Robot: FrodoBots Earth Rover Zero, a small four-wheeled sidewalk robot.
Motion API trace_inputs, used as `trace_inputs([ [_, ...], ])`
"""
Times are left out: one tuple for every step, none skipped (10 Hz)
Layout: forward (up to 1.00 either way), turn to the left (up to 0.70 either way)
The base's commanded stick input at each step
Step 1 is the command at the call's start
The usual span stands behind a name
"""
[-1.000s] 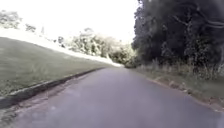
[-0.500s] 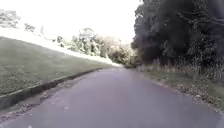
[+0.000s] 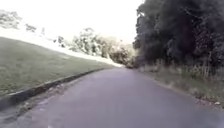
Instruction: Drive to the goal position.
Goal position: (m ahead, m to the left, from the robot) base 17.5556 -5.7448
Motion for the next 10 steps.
trace_inputs([
  [1.00,0.00],
  [1.00,0.00],
  [1.00,0.00],
  [1.00,0.00],
  [1.00,0.00],
  [1.00,0.00],
  [1.00,0.00],
  [1.00,0.00],
  [1.00,0.00],
  [1.00,0.00],
])
